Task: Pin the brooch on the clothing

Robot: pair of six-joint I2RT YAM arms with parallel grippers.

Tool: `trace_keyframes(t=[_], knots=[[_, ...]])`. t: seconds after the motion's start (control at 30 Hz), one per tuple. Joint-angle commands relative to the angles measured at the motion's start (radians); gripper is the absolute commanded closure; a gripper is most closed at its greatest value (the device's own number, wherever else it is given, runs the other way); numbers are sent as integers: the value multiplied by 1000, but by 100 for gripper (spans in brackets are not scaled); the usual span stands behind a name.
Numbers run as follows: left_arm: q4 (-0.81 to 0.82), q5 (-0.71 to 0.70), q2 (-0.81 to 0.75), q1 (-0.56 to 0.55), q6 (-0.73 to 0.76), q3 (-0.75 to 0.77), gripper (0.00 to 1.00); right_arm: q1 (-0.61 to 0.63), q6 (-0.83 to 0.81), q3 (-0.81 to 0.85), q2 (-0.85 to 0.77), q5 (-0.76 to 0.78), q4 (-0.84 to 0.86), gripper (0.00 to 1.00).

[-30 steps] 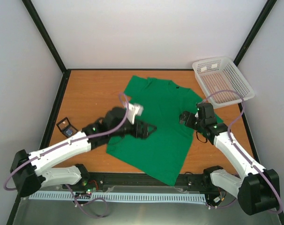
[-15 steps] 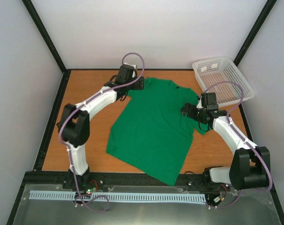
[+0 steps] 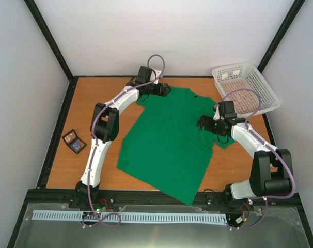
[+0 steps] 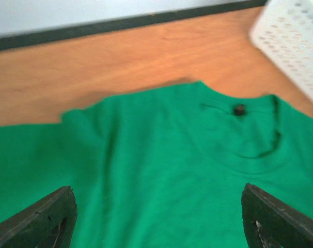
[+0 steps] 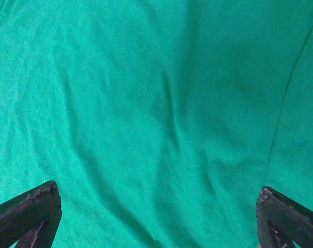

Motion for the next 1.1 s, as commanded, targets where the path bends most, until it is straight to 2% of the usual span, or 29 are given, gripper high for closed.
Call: trace_keyframes(t=[0.0, 0.1, 0.23, 0.4, 0.5, 0.67, 0.9, 1.07], knots=[[-27, 361, 81, 53, -141, 71, 12, -5, -13, 17, 14, -15, 17, 0], [-43, 431, 123, 88, -196, 80, 11, -5, -10, 28, 11, -11, 8, 0], [-89, 439, 148, 152, -265, 60, 8, -5, -6, 54, 6, 4, -1, 0], [-78, 372, 81, 234, -303, -59, 9, -5, -13, 115, 66, 15, -12, 0], [-34, 447, 32, 273, -314, -124, 10, -5, -19, 158, 101, 14, -18, 0], [-110, 354, -11, 302, -253, -123, 6, -5, -15, 213, 154, -20, -21, 0], [-144, 172, -107, 391, -211, -250, 6, -5, -63, 301, 234, -30, -72, 0], [-89, 201, -274, 389, -218, -340, 4, -5, -83, 398, 362, -46, -84, 0]])
